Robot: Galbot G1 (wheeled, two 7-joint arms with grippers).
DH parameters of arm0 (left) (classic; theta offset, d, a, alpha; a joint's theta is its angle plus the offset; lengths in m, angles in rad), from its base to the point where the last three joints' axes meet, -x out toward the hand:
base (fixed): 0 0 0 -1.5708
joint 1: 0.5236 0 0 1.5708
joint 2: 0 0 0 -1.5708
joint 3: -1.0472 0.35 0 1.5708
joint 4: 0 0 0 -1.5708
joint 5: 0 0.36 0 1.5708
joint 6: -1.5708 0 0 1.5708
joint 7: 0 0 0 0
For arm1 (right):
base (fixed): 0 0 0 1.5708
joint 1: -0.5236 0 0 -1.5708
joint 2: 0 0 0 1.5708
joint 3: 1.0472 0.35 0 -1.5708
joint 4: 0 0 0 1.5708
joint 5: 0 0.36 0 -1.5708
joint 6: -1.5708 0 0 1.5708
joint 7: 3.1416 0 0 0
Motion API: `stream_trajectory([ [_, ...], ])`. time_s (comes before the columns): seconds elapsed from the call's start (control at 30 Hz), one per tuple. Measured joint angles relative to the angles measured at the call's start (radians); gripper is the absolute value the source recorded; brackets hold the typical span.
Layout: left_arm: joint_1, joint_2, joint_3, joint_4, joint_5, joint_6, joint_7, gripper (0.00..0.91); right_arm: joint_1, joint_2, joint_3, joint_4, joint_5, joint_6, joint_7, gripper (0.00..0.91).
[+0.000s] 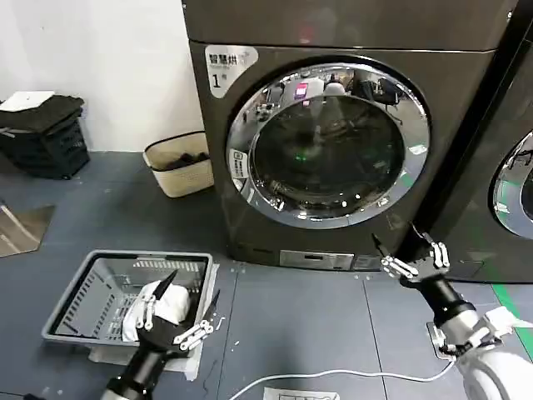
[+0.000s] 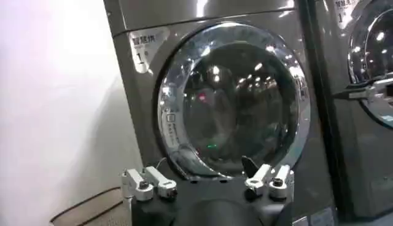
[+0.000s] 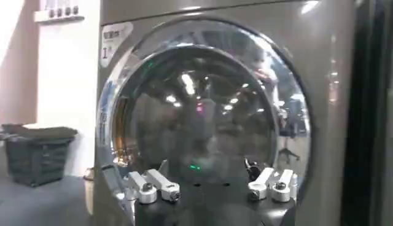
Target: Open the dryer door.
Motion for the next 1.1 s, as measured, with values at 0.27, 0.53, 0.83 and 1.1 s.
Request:
stream_trajectory([
  [0.27,0.008,0.0,0.0,-0.001,0.003,-0.01,0.0,0.907,0.117,-0.061,-0.088,-0.089,0.042,0.026,-0.031,0.907],
  [0.53,0.011,-0.001,0.003,-0.001,0.003,-0.02,0.0,0.907,0.227,-0.104,-0.18,-0.169,0.071,0.068,-0.071,0.907],
  [0.83,0.012,-0.002,0.004,-0.002,0.003,-0.022,0.001,0.907,0.366,-0.133,-0.291,-0.253,0.104,0.082,-0.103,0.907],
  [1.1,0.015,-0.003,0.004,-0.004,0.003,-0.023,0.002,0.907,0.49,-0.139,-0.389,-0.335,0.123,0.091,-0.135,0.907],
])
